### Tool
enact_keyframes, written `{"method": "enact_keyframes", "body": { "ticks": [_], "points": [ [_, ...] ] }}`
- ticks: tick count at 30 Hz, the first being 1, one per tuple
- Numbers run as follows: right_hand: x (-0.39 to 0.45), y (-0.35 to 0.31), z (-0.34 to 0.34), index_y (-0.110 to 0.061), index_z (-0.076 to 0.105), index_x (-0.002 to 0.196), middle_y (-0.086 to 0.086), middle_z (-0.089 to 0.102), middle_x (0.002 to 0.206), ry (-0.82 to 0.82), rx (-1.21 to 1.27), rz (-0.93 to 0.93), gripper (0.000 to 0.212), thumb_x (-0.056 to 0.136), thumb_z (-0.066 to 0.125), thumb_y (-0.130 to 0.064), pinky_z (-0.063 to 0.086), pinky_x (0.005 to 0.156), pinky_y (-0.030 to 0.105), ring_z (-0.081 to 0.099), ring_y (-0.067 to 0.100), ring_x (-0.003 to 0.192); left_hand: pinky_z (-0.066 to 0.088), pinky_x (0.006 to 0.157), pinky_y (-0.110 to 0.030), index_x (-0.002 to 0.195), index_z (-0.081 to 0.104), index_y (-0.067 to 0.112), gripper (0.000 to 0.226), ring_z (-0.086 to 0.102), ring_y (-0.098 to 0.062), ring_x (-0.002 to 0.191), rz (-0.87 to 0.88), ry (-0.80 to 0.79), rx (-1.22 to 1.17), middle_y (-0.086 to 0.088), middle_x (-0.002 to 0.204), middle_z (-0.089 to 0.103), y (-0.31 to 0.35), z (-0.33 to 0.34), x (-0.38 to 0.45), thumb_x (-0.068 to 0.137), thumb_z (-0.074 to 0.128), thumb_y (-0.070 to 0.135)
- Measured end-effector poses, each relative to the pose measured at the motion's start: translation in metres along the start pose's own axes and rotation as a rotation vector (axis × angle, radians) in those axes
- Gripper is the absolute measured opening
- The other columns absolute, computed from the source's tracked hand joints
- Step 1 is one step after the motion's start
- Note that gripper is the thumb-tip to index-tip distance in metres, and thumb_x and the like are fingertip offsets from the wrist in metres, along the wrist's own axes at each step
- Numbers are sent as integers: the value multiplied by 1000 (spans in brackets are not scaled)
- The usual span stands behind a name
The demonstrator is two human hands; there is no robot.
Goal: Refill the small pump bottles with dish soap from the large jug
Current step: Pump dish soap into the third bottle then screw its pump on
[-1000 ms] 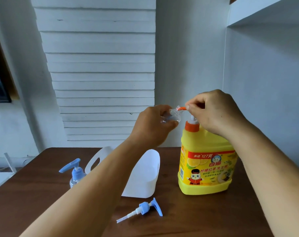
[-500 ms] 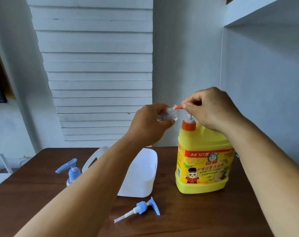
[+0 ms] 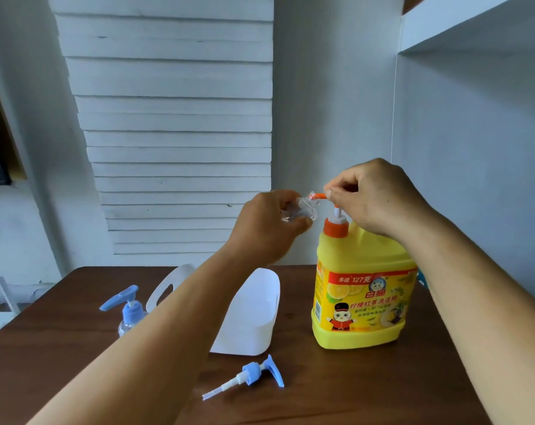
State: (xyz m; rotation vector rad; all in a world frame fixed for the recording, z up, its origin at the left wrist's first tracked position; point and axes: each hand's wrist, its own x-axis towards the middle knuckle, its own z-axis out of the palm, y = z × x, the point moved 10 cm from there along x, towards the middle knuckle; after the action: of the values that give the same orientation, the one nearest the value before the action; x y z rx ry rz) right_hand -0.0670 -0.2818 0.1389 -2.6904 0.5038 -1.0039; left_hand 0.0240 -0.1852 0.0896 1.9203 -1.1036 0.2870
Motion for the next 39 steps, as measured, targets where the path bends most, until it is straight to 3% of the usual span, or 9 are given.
{"method": "enact_keyframes", "body": {
  "ticks": [3, 9, 13, 16, 22, 28, 35, 39],
  "points": [
    [-4, 5, 2, -5, 74, 88, 7, 73, 88, 66, 65, 20, 21, 89, 59, -20, 46, 65, 23, 66, 21, 83, 45, 67, -26, 95, 67, 19, 15, 59, -15, 77, -14, 0, -22, 3, 87, 68, -4, 2, 0, 83, 65, 27],
    [-12, 14, 12, -16, 75, 92, 1, 73, 97, 96, 117, 72, 19, 90, 59, -26, 41, 72, 20, 60, 14, 84, 44, 64, -27, 94, 68, 18, 15, 59, -17, 73, -31, -16, -15, 0, 86, 70, -11, 9, -5, 83, 66, 28],
    [-5, 6, 3, -9, 75, 87, 6, 73, 89, 59, 58, 51, 21, 90, 57, -20, 49, 71, 25, 65, 22, 86, 44, 66, -26, 96, 68, 19, 16, 58, -15, 76, -26, -2, -31, 2, 89, 70, -6, 4, -3, 84, 64, 28],
    [-2, 5, 3, -10, 74, 85, 4, 73, 86, 56, 56, 38, 21, 90, 57, -20, 44, 67, 22, 64, 19, 81, 49, 72, -29, 100, 67, 20, 19, 62, -16, 82, -25, 3, -24, 1, 94, 70, -3, 2, 0, 84, 65, 29],
    [-15, 11, 13, -12, 72, 91, 8, 67, 97, 271, 20, 13, 22, 93, 52, -21, 39, 69, 24, 58, 23, 92, 50, 73, -30, 97, 67, 20, 16, 63, -16, 83, -49, -6, -14, 1, 93, 70, -10, 10, 0, 84, 65, 29],
    [-13, 11, 14, -12, 72, 93, 8, 67, 100, 228, 30, -13, 22, 93, 51, -20, 41, 72, 25, 59, 24, 93, 50, 75, -30, 101, 66, 21, 19, 63, -17, 86, -62, -12, -16, 1, 97, 70, -12, 10, -3, 85, 65, 30],
    [-9, 12, 5, -13, 72, 97, 5, 68, 100, 233, 97, -9, 22, 93, 52, -23, 38, 71, 20, 53, 13, 84, 51, 76, -30, 102, 66, 23, 20, 63, -15, 86, -49, 8, -32, 3, 97, 70, -7, 4, 1, 84, 65, 30],
    [-18, 18, 18, -11, 71, 95, 7, 67, 101, 259, 112, 2, 20, 92, 54, -21, 44, 73, 24, 59, 20, 93, 51, 75, -31, 103, 66, 21, 20, 64, -17, 85, -62, -27, -5, 0, 96, 71, -12, 11, -4, 84, 65, 28]
  ]
}}
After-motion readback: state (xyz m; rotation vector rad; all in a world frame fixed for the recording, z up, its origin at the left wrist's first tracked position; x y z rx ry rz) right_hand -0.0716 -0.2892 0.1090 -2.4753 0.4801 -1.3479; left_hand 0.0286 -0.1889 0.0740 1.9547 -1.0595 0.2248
